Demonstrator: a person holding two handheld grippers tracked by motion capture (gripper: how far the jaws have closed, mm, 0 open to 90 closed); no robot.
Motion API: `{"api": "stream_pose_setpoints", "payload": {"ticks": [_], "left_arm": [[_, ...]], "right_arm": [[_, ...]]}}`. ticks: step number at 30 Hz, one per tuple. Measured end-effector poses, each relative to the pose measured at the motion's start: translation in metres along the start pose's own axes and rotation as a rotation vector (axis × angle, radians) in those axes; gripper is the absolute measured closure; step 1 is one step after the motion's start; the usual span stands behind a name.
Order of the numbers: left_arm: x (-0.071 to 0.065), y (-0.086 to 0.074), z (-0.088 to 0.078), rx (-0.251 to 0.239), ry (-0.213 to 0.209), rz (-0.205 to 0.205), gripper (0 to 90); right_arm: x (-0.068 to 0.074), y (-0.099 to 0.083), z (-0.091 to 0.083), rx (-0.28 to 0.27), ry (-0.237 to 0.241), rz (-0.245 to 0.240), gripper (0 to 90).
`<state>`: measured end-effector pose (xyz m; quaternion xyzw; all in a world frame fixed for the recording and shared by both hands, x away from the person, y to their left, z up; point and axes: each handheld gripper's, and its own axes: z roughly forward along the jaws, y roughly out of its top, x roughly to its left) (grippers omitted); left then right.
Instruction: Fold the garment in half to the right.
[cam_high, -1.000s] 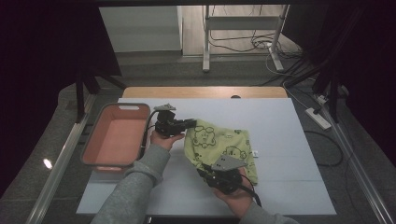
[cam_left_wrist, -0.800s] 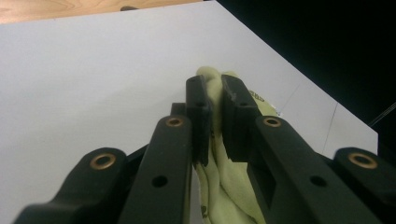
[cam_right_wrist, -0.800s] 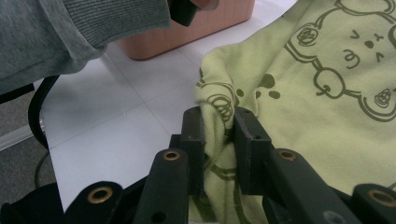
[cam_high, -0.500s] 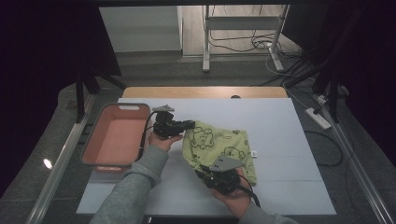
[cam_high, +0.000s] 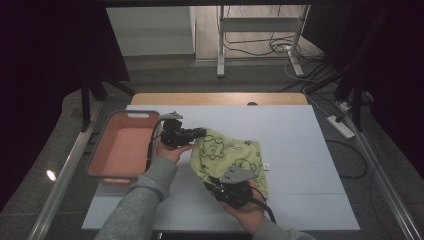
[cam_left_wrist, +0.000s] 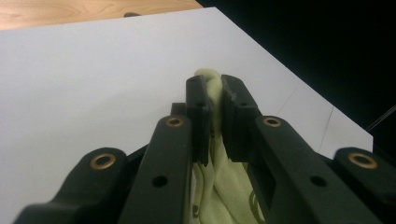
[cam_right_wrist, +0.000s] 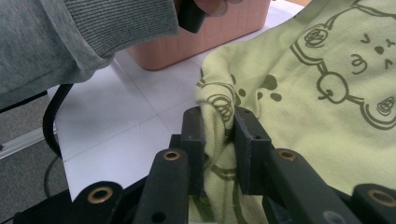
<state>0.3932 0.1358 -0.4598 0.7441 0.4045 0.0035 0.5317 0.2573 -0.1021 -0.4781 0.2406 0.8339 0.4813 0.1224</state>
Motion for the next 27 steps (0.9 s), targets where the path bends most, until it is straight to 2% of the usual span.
{"api": "stream_pose_setpoints", "payload": {"ticks": [2, 5, 10, 27], "left_arm": [[0.001, 0.0, -0.002, 0.001, 0.005, -0.002, 81.8], [0.001, 0.002, -0.01, -0.023, 0.007, -0.006, 81.8], [0.0, 0.006, -0.02, -0.044, 0.02, -0.003, 81.8], [0.003, 0.001, -0.005, -0.01, 0.021, -0.018, 81.7]], "right_arm": [[0.0, 0.0, 0.0, -0.001, 0.001, 0.001, 76.4], [0.001, 0.003, 0.0, -0.01, 0.001, 0.001, 76.4], [0.006, 0.014, 0.001, -0.047, 0.017, -0.018, 76.4], [0.0, 0.006, 0.006, -0.023, 0.043, 0.024, 76.3]]}}
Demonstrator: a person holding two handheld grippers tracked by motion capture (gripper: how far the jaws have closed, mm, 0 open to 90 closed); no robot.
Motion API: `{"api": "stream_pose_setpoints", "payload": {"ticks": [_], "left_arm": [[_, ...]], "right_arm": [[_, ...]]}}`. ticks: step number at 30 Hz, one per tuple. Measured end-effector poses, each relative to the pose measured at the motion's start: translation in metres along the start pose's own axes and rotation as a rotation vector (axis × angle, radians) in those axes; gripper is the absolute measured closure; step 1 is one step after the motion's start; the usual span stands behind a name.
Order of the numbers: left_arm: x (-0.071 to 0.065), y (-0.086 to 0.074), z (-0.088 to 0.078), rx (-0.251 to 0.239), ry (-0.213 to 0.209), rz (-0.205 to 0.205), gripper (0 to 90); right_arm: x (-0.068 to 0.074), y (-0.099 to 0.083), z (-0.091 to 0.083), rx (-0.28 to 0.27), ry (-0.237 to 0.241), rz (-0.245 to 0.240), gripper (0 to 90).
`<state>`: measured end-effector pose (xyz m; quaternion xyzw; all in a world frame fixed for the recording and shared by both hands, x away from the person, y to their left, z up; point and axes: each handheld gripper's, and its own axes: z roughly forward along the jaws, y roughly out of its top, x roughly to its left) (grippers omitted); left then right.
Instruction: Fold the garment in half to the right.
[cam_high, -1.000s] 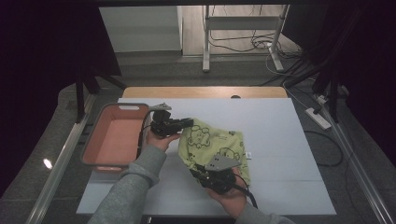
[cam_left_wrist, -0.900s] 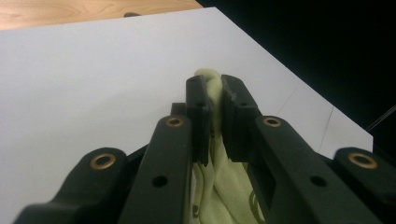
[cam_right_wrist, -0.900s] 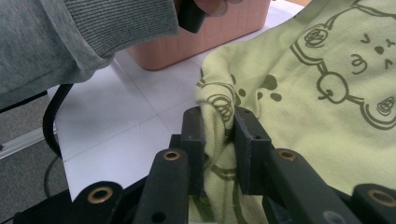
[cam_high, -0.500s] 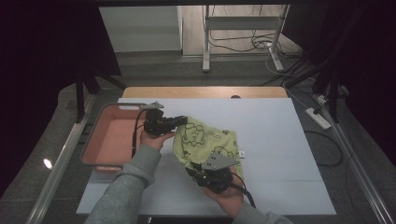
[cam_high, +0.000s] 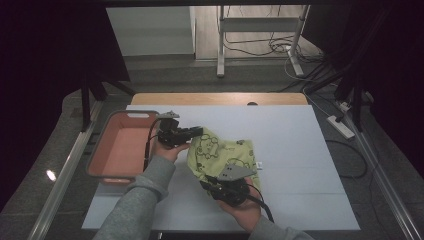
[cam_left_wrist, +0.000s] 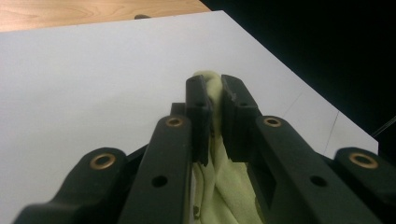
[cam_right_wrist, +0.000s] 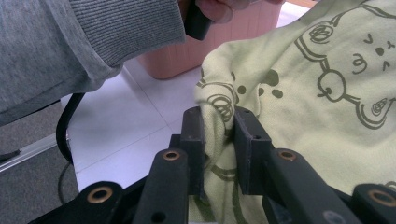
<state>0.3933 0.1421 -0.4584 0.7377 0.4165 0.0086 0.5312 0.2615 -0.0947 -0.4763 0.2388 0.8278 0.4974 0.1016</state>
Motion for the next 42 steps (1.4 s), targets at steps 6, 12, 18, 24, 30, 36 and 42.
{"api": "stream_pose_setpoints", "payload": {"ticks": [6, 12, 18, 24, 30, 36, 42], "left_arm": [[-0.001, 0.0, 0.003, 0.002, 0.002, -0.001, 81.6], [-0.001, 0.0, 0.01, 0.007, 0.001, -0.004, 81.6], [-0.002, 0.0, 0.015, 0.009, -0.002, -0.006, 81.6], [-0.005, 0.003, 0.02, 0.012, -0.003, -0.004, 81.6], [-0.01, 0.008, 0.028, 0.025, -0.003, 0.009, 81.6], [-0.011, 0.009, 0.032, 0.028, -0.005, 0.008, 81.6], [-0.012, 0.009, 0.036, 0.035, -0.007, 0.011, 81.6]], "right_arm": [[0.0, -0.001, 0.001, -0.002, 0.001, 0.006, 76.3], [-0.002, -0.002, 0.0, -0.003, 0.002, 0.013, 76.2], [-0.004, -0.004, -0.002, -0.005, 0.002, 0.024, 76.3], [-0.007, -0.005, -0.007, -0.012, 0.002, 0.042, 76.3], [-0.011, -0.007, -0.011, -0.012, 0.003, 0.051, 76.3], [-0.015, -0.009, -0.017, -0.011, 0.001, 0.061, 76.3], [-0.017, -0.011, -0.018, -0.01, -0.002, 0.07, 76.3]]}}
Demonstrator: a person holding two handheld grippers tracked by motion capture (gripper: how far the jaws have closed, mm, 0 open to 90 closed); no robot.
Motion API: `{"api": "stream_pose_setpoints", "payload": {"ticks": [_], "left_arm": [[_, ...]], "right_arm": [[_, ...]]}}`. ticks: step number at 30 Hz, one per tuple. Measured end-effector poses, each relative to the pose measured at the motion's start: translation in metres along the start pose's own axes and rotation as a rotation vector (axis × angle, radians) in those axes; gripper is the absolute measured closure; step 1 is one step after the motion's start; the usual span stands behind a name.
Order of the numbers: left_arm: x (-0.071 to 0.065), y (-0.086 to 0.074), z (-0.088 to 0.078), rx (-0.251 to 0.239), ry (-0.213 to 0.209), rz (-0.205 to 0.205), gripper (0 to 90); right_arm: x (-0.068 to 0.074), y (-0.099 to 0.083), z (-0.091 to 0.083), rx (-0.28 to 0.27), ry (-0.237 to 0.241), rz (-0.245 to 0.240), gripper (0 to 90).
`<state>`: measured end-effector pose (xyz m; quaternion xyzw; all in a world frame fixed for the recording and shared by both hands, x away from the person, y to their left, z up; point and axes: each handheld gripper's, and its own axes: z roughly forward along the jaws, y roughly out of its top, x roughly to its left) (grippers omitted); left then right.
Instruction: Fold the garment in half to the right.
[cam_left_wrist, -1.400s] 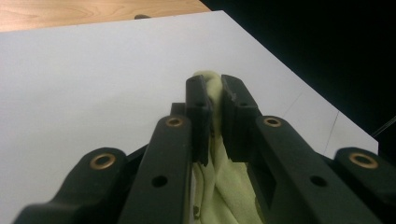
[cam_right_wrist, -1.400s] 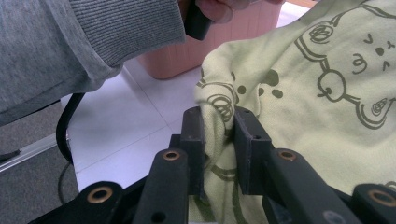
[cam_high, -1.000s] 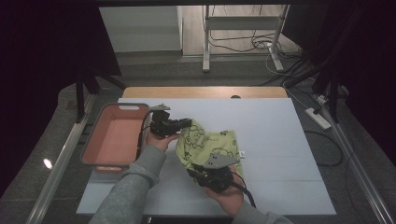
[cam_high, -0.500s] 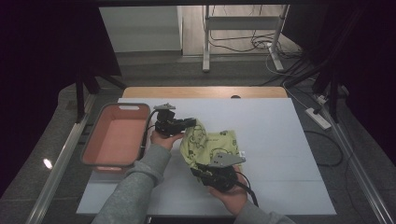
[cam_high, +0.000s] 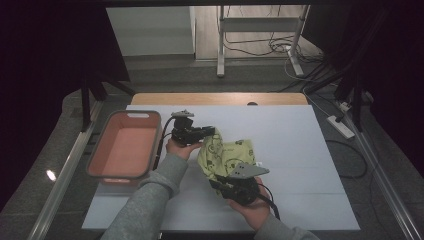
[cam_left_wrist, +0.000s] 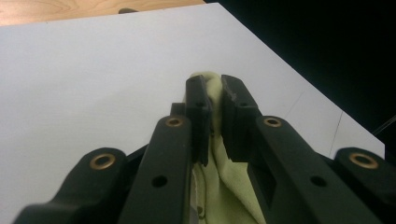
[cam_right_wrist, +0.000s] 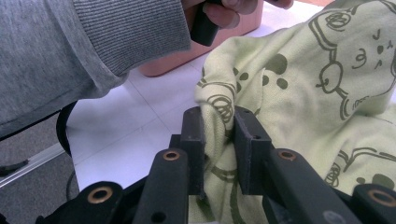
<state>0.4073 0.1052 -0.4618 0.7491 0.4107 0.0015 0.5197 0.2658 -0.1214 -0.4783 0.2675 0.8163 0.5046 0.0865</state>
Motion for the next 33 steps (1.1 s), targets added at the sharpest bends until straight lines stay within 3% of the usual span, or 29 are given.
{"api": "stream_pose_setpoints", "payload": {"ticks": [33], "left_arm": [[-0.009, 0.008, 0.033, 0.033, -0.022, 0.023, 81.6]], "right_arm": [[-0.017, -0.011, -0.019, -0.003, -0.043, 0.057, 76.4]]}}
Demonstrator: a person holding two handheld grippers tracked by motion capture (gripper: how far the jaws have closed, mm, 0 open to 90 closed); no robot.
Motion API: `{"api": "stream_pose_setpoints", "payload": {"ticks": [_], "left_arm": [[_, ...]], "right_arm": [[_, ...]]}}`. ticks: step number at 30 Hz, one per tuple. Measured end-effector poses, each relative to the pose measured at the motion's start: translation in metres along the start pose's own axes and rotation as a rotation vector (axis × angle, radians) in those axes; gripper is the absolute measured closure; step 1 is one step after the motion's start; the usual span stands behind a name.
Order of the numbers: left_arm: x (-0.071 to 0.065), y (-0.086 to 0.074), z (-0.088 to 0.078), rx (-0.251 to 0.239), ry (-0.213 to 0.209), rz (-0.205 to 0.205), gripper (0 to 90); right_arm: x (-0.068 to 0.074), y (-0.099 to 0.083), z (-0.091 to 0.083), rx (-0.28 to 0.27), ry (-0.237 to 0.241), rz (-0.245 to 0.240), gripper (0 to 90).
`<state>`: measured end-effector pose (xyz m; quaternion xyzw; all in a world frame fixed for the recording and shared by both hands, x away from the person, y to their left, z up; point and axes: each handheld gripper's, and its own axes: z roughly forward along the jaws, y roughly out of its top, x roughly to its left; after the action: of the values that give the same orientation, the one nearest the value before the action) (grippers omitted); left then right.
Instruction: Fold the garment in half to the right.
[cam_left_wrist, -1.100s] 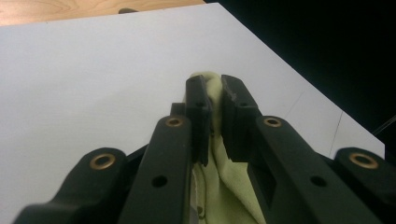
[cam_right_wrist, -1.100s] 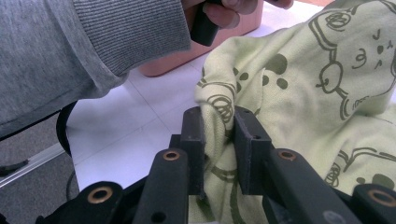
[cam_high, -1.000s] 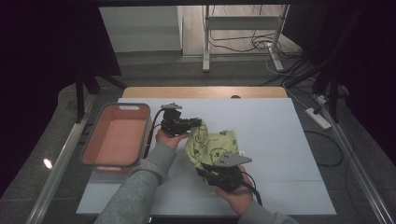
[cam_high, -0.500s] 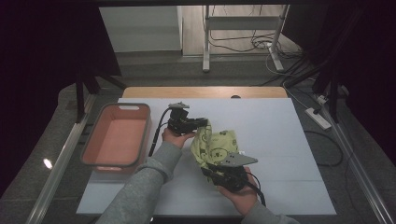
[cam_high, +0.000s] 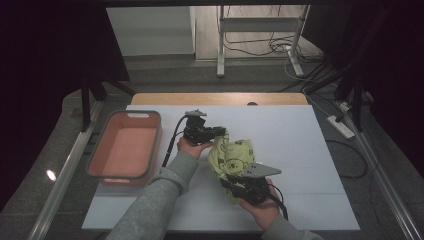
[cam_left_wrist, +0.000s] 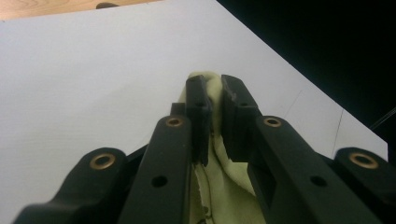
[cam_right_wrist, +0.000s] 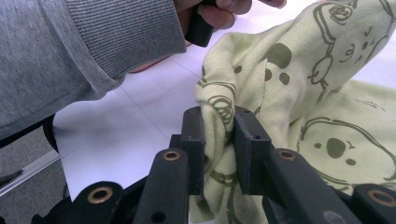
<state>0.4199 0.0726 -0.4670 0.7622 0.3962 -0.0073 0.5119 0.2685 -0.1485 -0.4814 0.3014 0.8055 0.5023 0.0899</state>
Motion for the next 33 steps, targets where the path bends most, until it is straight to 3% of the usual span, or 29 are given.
{"api": "stream_pose_setpoints", "payload": {"ticks": [33], "left_arm": [[-0.007, 0.005, 0.017, 0.03, 0.005, 0.017, 81.5]], "right_arm": [[-0.009, -0.006, -0.011, -0.001, -0.025, 0.017, 76.4]]}}
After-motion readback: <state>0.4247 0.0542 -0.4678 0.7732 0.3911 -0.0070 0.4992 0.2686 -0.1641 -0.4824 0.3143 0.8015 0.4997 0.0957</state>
